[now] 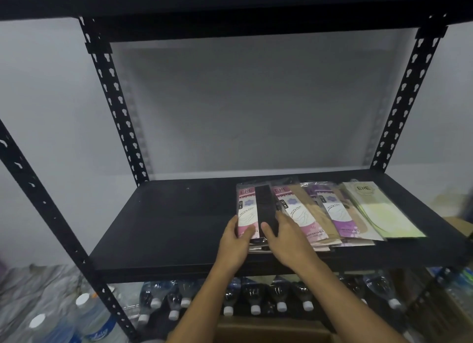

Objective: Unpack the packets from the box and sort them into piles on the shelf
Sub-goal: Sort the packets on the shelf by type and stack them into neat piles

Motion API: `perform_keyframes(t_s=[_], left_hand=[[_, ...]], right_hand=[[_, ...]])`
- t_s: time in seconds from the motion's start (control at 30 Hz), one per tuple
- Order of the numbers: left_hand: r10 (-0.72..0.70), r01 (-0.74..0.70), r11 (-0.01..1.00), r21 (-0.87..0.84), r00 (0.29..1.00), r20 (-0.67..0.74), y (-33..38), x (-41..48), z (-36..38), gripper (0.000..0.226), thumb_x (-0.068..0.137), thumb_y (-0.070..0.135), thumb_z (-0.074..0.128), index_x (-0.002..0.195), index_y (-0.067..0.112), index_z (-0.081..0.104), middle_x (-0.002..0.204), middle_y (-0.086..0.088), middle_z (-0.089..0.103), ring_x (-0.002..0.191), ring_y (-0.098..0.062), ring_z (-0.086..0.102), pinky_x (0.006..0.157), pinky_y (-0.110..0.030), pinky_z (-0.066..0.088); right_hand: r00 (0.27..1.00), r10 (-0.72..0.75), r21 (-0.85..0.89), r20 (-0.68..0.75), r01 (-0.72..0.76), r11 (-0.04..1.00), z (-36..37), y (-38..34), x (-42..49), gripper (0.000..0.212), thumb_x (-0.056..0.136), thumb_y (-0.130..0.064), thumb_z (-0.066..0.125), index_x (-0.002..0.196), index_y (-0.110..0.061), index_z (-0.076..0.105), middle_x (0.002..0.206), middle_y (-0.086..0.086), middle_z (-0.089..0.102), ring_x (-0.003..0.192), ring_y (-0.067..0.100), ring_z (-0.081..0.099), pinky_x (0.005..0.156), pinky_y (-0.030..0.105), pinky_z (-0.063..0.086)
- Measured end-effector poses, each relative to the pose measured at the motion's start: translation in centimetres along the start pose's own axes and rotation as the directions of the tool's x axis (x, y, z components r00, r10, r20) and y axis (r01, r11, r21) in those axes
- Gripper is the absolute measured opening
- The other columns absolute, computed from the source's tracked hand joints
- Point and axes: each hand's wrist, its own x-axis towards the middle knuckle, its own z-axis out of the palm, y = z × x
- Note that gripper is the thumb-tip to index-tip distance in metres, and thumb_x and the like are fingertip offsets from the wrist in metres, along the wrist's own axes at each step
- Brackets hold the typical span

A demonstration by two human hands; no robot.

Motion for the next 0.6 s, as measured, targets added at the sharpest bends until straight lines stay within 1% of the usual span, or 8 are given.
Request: perform_keyframes(t_s=[0.1, 0.2, 0.27, 0.3, 0.4, 0.5, 0.6], left_hand=[[-0.006, 0.006, 1.0, 0.001, 1.0, -0.019, 0.0, -0.1, 0.2, 0.048, 0.094, 0.023, 0.06, 0.139, 0.02, 0.044, 0.131, 0.002, 0.057, 0.113, -0.011, 0.058, 0.085, -0.019, 0.045], [-0.005, 0.006, 1.0, 0.013, 1.0, -0.026, 0.1, -0.2, 0.4, 0.051, 0.095, 0.028, 0.059, 0.142, 0.019, 0.04, 0.133, 0.002, 0.056, 0.11, -0.007, 0.058, 0.08, -0.014, 0.044], [-0.013, 0.013, 1.0, -0.003, 1.0, -0.025, 0.2, -0.2, 0.4, 0.051, 0.096, 0.031, 0.056, 0.143, 0.019, 0.038, 0.132, 0.002, 0.057, 0.105, -0.002, 0.059, 0.074, -0.012, 0.045], [-0.02, 0.02, 1.0, -0.01, 1.0, -0.023, 0.3, -0.2, 0.4, 0.051, 0.097, 0.032, 0.055, 0.143, 0.02, 0.037, 0.132, 0.002, 0.057, 0.105, -0.003, 0.059, 0.074, -0.012, 0.045], [-0.013, 0.013, 1.0, -0.002, 1.0, -0.017, 0.4, -0.3, 0.4, 0.046, 0.097, 0.031, 0.055, 0.14, 0.022, 0.042, 0.126, 0.005, 0.06, 0.105, -0.004, 0.06, 0.071, -0.012, 0.047], [-0.006, 0.007, 1.0, 0.004, 0.999, -0.036, 0.3, -0.3, 0.3, 0.042, 0.095, 0.024, 0.058, 0.136, 0.021, 0.047, 0.125, 0.004, 0.062, 0.106, -0.004, 0.06, 0.074, -0.013, 0.047], [-0.003, 0.003, 1.0, 0.009, 0.999, -0.039, 0.1, -0.2, 0.3, 0.042, 0.095, 0.02, 0.058, 0.136, 0.018, 0.05, 0.123, 0.004, 0.063, 0.106, -0.005, 0.061, 0.075, -0.013, 0.047]], right_hand=[[1.0, 0.006, 0.011, -0.031, -0.006, 1.0, -0.3, 0.1, 0.0, 0.047, 0.093, -0.05, 0.043, 0.127, -0.018, 0.05, 0.123, 0.0, 0.056, 0.112, 0.017, 0.054, 0.093, 0.038, 0.05], [0.998, -0.027, 0.072, -0.063, 0.032, 0.997, -0.3, -0.3, 0.1, 0.042, 0.093, -0.046, 0.047, 0.126, -0.021, 0.051, 0.123, -0.004, 0.057, 0.11, 0.014, 0.054, 0.088, 0.031, 0.049], [0.998, 0.008, 0.13, -0.065, 0.0, 0.991, -0.1, -0.6, 0.1, 0.042, 0.093, -0.044, 0.05, 0.128, -0.02, 0.05, 0.123, -0.004, 0.058, 0.111, 0.014, 0.055, 0.084, 0.026, 0.045], [0.998, 0.031, 0.16, -0.053, -0.023, 0.987, 0.2, -0.7, 0.1, 0.041, 0.092, -0.043, 0.051, 0.127, -0.021, 0.051, 0.122, -0.004, 0.059, 0.109, 0.014, 0.057, 0.083, 0.025, 0.044], [0.998, 0.046, 0.236, -0.032, -0.037, 0.971, 1.2, -0.8, -0.4, 0.041, 0.091, -0.039, 0.056, 0.128, -0.022, 0.048, 0.121, -0.004, 0.061, 0.109, 0.012, 0.057, 0.087, 0.025, 0.046], [0.997, 0.031, 0.243, -0.068, -0.014, 0.97, 1.4, -0.9, -0.7, 0.043, 0.09, -0.035, 0.059, 0.13, -0.023, 0.046, 0.12, -0.005, 0.06, 0.108, 0.01, 0.056, 0.084, 0.021, 0.042], [0.999, 0.041, 0.185, -0.009, -0.039, 0.982, 1.3, -0.8, -0.4, 0.043, 0.09, -0.039, 0.057, 0.128, -0.02, 0.046, 0.12, -0.002, 0.06, 0.109, 0.015, 0.058, 0.083, 0.023, 0.046]])
